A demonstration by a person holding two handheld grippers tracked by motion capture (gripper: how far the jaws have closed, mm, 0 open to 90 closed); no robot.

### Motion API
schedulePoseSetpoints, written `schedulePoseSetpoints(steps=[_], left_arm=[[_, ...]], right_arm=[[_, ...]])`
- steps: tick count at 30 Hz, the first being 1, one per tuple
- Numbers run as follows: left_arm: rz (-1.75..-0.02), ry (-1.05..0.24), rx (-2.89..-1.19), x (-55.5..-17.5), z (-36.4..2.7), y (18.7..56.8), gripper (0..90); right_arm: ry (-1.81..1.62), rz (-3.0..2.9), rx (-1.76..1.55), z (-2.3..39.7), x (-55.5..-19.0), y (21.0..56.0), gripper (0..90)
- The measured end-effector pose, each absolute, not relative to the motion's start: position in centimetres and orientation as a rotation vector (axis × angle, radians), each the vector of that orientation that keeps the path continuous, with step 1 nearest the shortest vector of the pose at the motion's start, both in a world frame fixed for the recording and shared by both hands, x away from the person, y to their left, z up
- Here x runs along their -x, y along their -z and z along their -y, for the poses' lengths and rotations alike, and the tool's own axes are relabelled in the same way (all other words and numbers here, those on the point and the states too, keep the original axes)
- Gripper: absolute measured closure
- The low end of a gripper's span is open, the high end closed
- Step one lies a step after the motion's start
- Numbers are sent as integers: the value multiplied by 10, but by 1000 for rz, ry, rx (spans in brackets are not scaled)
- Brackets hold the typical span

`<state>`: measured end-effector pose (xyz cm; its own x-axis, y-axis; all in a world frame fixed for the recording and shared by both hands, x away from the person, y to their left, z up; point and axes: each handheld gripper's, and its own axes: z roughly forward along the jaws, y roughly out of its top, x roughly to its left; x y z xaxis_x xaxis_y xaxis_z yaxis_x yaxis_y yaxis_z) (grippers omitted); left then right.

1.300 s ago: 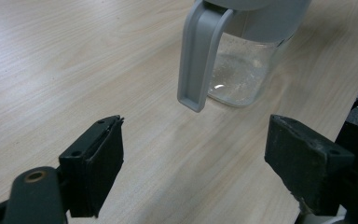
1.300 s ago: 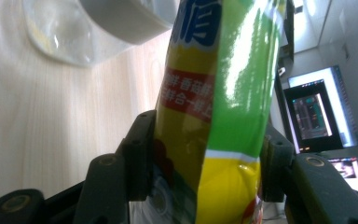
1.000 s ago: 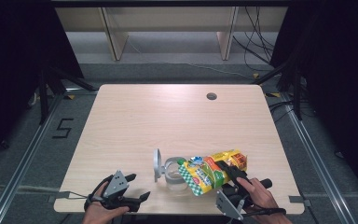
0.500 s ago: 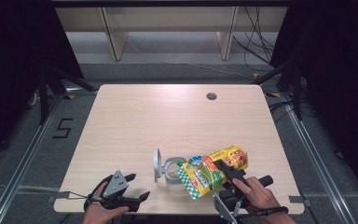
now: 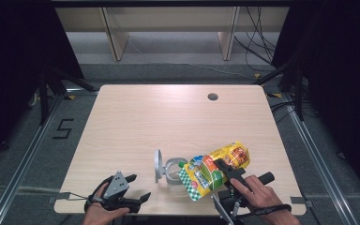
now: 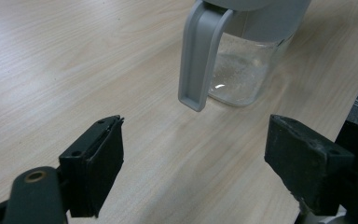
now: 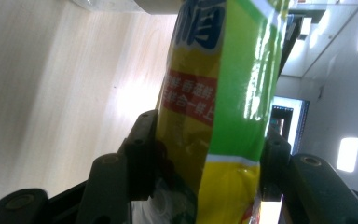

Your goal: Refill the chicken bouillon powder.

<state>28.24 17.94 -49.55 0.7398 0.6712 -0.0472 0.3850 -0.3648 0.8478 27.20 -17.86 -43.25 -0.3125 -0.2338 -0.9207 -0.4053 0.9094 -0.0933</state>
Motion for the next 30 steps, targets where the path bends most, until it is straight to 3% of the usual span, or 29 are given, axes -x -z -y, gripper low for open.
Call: schedulePoseSetpoints(steps=[30], left_arm=[[-796, -391, -2015, -283, -181, 495, 189]], right_arm=[[-51, -1856, 629, 166, -277, 418, 530]])
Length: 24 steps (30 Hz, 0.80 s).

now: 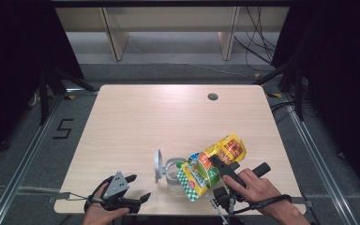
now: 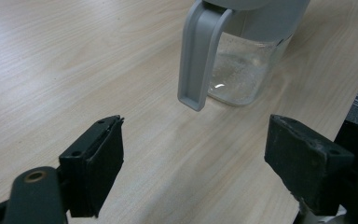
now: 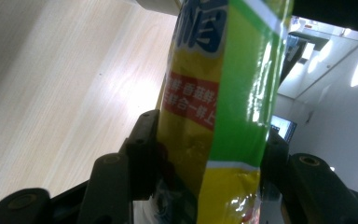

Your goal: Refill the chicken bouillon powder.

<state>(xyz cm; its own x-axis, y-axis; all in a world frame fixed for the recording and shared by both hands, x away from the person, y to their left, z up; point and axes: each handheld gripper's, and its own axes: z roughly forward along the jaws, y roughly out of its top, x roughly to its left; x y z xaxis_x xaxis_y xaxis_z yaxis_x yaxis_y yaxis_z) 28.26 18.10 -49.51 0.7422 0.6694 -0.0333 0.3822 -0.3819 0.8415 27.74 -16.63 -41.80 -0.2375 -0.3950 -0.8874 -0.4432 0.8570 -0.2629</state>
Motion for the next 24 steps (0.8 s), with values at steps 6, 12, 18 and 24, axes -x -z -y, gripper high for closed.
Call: schedulePoseSetpoints(steps=[6, 12, 18, 24], left_arm=[[-793, -394, -2019, -283, -181, 495, 189], [-795, -391, -2012, -283, -181, 495, 189], [-781, -397, -2027, -283, -182, 495, 189], [-795, -392, -2018, -283, -181, 495, 189]], right_arm=[[-34, -1857, 647, 166, -277, 416, 531], [-17, -1846, 665, 164, -276, 414, 532], [11, -1817, 726, 163, -277, 412, 532], [14, -1831, 714, 162, -277, 415, 532]])
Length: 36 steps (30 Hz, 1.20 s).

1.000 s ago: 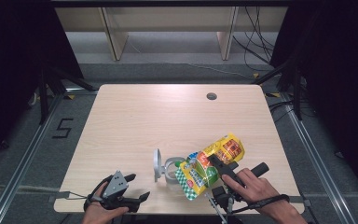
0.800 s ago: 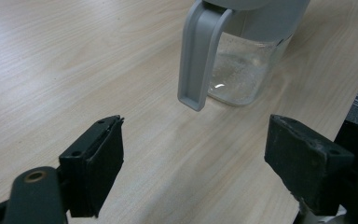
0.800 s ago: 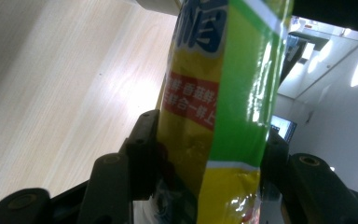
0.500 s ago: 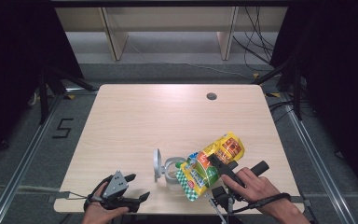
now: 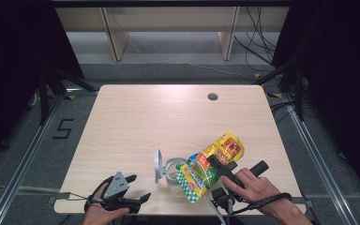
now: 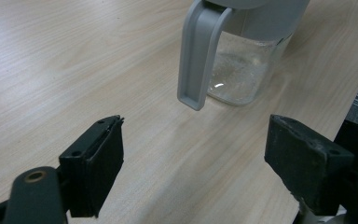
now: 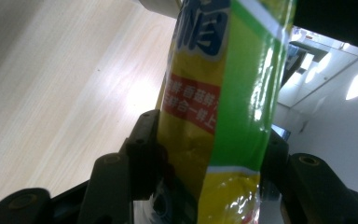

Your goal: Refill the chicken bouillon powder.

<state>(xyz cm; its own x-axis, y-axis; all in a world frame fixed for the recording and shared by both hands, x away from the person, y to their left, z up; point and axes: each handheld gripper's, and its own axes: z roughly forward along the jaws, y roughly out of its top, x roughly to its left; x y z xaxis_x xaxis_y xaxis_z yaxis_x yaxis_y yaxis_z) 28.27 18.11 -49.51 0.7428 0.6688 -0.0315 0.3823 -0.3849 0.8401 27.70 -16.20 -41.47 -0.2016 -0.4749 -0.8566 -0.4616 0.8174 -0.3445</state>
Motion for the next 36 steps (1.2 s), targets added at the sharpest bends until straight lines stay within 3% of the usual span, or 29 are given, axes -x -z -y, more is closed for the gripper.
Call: schedulePoseSetpoints(steps=[20, 36], left_arm=[[-812, -374, -1987, -281, -179, 495, 189], [-810, -372, -1980, -281, -179, 496, 189]], right_arm=[[1, -1858, 631, 162, -273, 418, 533], [79, -1819, 761, 160, -276, 407, 534]])
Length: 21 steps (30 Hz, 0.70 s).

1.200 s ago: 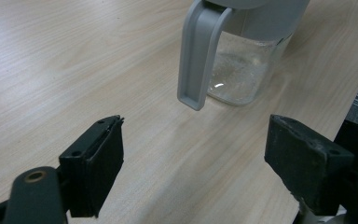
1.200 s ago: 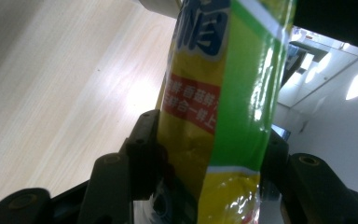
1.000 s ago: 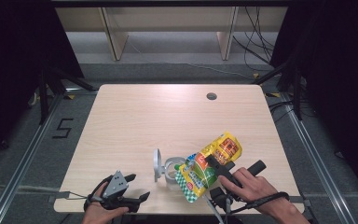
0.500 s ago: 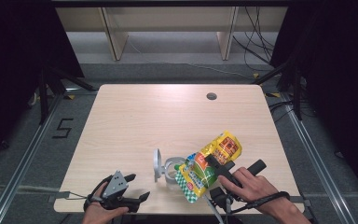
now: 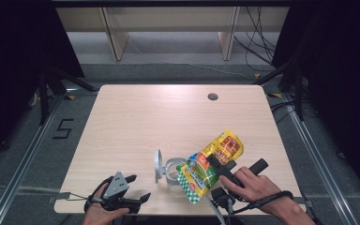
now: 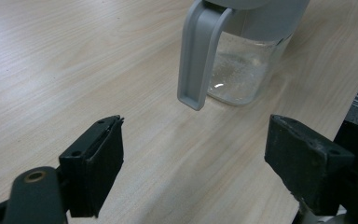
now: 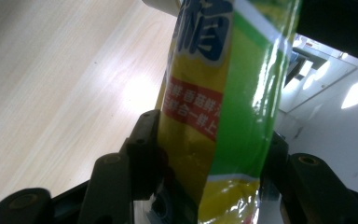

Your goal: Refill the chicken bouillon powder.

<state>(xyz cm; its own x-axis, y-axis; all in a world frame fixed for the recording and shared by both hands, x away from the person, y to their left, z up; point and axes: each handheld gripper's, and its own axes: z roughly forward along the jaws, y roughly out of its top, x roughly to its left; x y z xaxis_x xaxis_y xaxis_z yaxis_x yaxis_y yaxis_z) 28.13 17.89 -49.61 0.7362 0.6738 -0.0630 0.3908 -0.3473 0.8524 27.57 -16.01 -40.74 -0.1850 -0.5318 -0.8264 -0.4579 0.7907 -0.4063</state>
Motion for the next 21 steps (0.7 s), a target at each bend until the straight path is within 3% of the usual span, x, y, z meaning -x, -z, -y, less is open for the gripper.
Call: schedulePoseSetpoints(steps=[21], left_arm=[[-812, -376, -1993, -281, -180, 495, 189]], right_arm=[[80, -1796, 787, 157, -279, 404, 564]])
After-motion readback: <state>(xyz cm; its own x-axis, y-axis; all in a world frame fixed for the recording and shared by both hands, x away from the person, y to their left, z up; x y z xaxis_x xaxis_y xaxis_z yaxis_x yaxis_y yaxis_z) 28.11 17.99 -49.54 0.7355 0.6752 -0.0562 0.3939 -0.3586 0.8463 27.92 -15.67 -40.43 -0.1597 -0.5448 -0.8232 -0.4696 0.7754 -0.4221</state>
